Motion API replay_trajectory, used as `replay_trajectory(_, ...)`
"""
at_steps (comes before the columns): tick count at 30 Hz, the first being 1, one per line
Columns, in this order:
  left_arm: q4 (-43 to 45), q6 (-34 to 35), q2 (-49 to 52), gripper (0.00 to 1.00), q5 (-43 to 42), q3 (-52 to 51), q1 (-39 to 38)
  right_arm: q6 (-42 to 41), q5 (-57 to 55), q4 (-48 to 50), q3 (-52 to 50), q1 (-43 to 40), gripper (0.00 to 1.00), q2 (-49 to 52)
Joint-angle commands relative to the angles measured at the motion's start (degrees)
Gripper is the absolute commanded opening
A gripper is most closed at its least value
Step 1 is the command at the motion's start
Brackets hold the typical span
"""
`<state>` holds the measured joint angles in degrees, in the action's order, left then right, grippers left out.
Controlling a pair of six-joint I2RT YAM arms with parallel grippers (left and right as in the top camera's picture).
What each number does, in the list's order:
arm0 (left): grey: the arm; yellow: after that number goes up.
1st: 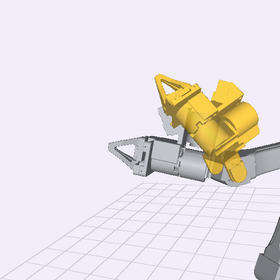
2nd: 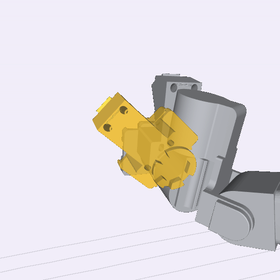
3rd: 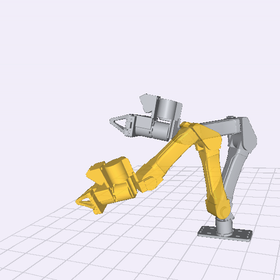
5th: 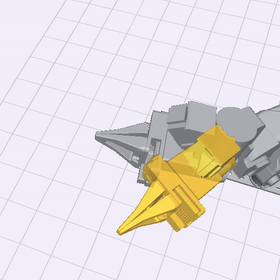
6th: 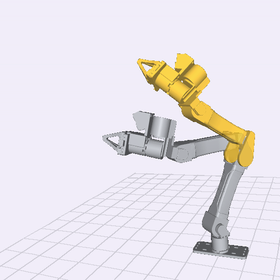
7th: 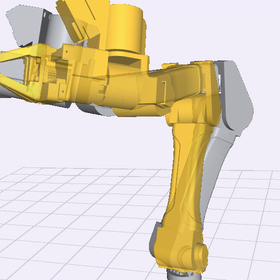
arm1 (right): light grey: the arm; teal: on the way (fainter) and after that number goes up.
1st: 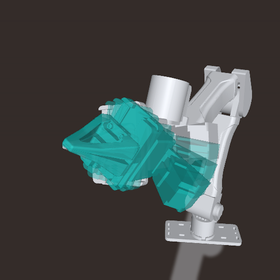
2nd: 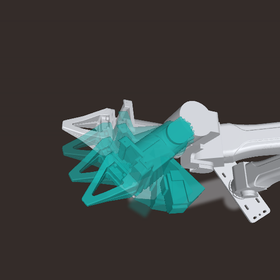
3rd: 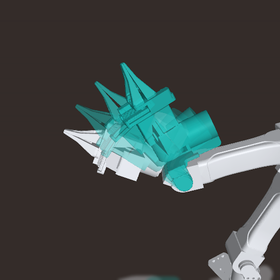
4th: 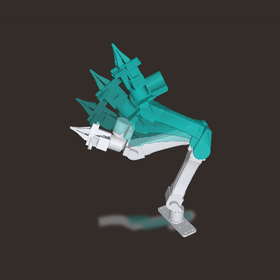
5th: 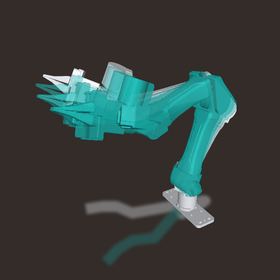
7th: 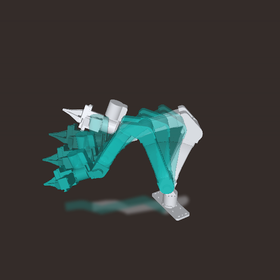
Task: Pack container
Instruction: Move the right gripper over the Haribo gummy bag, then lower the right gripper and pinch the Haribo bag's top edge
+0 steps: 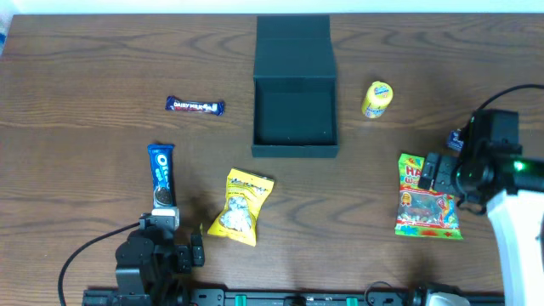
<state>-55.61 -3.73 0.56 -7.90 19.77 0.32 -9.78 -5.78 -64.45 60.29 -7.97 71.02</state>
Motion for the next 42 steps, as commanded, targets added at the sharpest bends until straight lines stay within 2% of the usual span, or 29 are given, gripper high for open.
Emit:
replay_trajectory(1, -3.0, -1.4, -0.2, 0.95, 0.6, -1.1, 0.3, 2.8, 1.3, 1.1, 0.9, -3.1, 0.99, 3.6)
replay_trajectory(5, -3.0, -1.4, -0.2, 0.95, 0.6, -1.1, 0.3, 2.8, 2.3, 3.3, 0.9, -4.0, 0.99, 7.5)
replay_trajectory(9, -3.0, -1.4, -0.2, 0.95, 0.6, -1.1, 0.3, 2.8, 8.3, 5.5, 0.9, -4.0, 0.99, 9.9)
replay_trajectory(14, -3.0, -1.4, -0.2, 0.95, 0.6, -1.1, 0.3, 2.8, 8.6, 6.8, 0.9, -4.0, 0.99, 10.9)
replay_trajectory(24, -3.0, -1.4, -0.2, 0.95, 0.6, -1.1, 0.3, 0.0, 7.7, -1.9, 0.8, -4.1, 0.99, 11.6)
replay_trajectory(29, -3.0, -1.4, -0.2, 0.95, 0.6, -1.1, 0.3, 0.2, 5.9, -1.8, -0.1, -4.1, 0.99, 11.7)
replay_trajectory(38, -3.0, -1.4, -0.2, 0.95, 0.6, -1.1, 0.3, 1.0, 5.2, 8.9, -5.2, -4.1, 0.99, 11.8)
replay_trajectory(42, -3.0, -1.4, -0.2, 0.95, 0.6, -1.1, 0.3, 5.8, 5.2, 14.4, -9.6, -4.1, 0.99, 11.9)
